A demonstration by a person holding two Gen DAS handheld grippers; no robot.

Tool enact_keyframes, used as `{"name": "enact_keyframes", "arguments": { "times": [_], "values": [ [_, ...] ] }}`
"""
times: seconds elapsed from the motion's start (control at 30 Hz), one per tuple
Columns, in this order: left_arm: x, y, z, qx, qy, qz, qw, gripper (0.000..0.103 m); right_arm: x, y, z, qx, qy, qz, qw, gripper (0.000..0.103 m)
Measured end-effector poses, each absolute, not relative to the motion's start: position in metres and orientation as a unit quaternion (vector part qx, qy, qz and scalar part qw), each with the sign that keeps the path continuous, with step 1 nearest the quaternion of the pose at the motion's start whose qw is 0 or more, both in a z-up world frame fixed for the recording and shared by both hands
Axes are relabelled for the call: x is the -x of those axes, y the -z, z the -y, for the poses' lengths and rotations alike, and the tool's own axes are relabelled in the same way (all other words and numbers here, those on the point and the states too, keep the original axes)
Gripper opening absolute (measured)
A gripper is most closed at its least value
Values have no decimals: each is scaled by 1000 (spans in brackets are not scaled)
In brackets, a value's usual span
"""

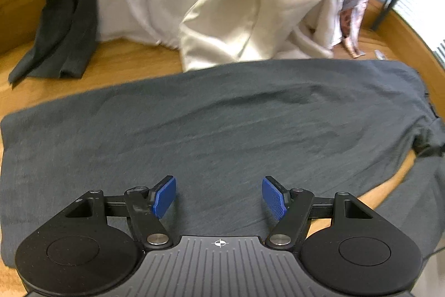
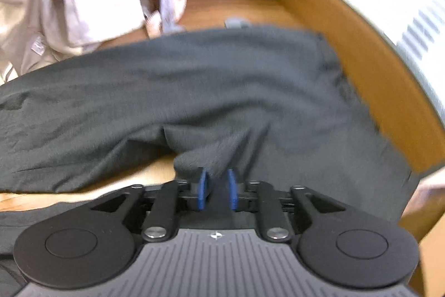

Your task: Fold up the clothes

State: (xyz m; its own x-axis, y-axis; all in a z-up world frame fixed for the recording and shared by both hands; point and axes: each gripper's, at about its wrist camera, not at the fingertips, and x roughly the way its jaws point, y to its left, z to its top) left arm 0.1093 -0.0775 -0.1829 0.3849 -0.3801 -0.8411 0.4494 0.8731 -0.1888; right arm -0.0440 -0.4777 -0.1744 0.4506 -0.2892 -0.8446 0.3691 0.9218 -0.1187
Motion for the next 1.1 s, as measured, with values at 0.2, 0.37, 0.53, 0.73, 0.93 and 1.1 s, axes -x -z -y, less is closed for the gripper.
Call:
{"name": "enact_keyframes", "arguments": {
  "times": [0.2,0.37,0.53,0.73,0.93,1.1],
  "values": [
    [-94,155,121,-62,323,-462,824,73,17,189,485,-41,179,-509,841,40],
    [-76,140,189,-88,409,-439,795,76,39,187,505,-96,191,-500,839,5],
    [-67,148,271,-115,482,-424,758,76,65,177,518,-138,200,-480,843,3],
    [-58,171,363,-160,540,-410,717,74,79,169,525,-180,202,-449,852,3],
    [-51,194,409,-216,563,-399,691,50,91,164,532,-206,197,-430,856,3],
    [-72,191,415,-142,559,-419,702,5,103,165,539,-220,201,-425,854,3]
  ]
}}
